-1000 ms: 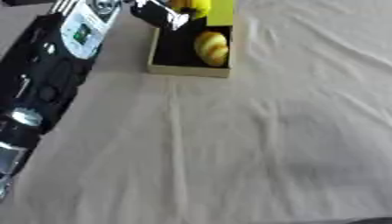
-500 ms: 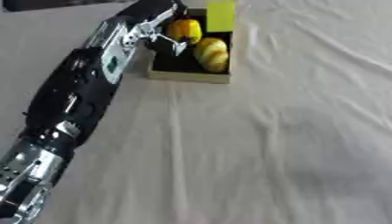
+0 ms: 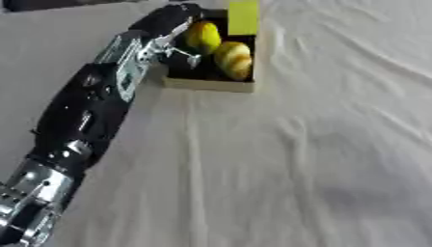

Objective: Pick up objects on the table and place them in the box.

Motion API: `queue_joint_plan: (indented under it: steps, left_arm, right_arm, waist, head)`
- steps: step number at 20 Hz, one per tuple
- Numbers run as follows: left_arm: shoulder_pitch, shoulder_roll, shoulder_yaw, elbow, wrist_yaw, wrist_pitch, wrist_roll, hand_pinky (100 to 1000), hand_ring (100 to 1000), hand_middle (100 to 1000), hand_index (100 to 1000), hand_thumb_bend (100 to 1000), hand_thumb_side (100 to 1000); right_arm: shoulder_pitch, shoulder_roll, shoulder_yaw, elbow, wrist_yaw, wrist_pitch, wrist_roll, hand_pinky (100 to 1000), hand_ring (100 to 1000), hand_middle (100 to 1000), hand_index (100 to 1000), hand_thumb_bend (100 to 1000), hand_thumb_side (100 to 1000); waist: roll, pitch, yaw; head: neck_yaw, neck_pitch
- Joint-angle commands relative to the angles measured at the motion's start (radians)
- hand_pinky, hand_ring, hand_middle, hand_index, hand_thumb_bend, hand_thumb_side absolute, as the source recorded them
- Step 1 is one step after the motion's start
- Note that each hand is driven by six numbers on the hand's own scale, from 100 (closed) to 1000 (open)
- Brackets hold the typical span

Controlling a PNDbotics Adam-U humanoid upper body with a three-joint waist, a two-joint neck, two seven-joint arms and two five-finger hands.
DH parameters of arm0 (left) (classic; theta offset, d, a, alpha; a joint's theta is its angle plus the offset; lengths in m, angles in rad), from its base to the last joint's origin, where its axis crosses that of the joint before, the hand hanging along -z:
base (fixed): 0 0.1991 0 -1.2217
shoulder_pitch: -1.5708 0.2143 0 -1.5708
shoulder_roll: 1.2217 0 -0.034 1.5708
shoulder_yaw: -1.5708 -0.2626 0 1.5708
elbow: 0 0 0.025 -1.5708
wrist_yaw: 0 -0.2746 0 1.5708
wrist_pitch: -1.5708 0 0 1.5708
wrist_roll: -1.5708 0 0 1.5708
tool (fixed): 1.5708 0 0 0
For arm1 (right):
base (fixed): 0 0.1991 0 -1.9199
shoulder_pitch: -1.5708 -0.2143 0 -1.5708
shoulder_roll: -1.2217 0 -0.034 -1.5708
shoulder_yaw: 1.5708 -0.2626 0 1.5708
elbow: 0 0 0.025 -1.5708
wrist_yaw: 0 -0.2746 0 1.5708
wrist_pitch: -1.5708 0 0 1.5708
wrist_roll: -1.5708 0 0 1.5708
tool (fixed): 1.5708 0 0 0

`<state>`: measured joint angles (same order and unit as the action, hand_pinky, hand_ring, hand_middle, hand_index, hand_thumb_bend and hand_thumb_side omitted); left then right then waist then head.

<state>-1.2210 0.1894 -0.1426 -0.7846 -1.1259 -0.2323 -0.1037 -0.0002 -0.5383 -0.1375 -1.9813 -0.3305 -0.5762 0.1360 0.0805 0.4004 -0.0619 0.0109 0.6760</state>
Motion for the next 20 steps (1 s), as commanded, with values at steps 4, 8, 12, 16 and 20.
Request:
queue_joint_plan:
  steps: [4,8,12,16,20]
  left_arm:
    - [-0.01,0.024,0.019,-0.053,-0.016,0.032,0.049,943,933,847,960,349,376]
    - [-0.001,0.054,0.018,-0.181,0.067,0.045,0.058,914,905,823,951,180,236]
    - [0.023,0.12,-0.003,-0.412,0.206,0.065,0.02,886,878,804,941,116,132]
    - [0.071,0.199,-0.001,-0.646,0.371,0.115,-0.024,846,836,767,916,100,100]
    - [0.187,0.306,0.031,-0.885,0.537,0.177,0.037,832,814,742,887,100,101]
  right_arm:
    - [0.002,-0.01,-0.009,-0.019,-0.005,0.006,-0.003,1000,862,538,767,100,470]
    - [0.009,-0.01,-0.012,-0.019,-0.005,0.004,-0.005,1000,863,539,768,100,470]
    - [0.015,-0.012,-0.016,-0.019,-0.001,-0.001,-0.012,1000,863,539,768,100,470]
    - [0.018,-0.014,-0.018,-0.019,-0.001,-0.005,-0.019,1000,862,540,768,100,470]
    - [0.021,-0.02,-0.024,-0.019,-0.003,-0.019,-0.028,1000,861,542,769,100,470]
  waist:
    - [-0.01,-0.03,0.003]
    - [-0.011,-0.034,0.009]
    - [-0.011,-0.038,0.019]
    - [-0.013,-0.042,0.029]
    - [-0.012,-0.044,0.041]
  head:
    - [-0.006,0.005]
    - [-0.015,0.014]
    - [-0.033,0.023]
    - [-0.049,0.027]
    - [-0.062,0.023]
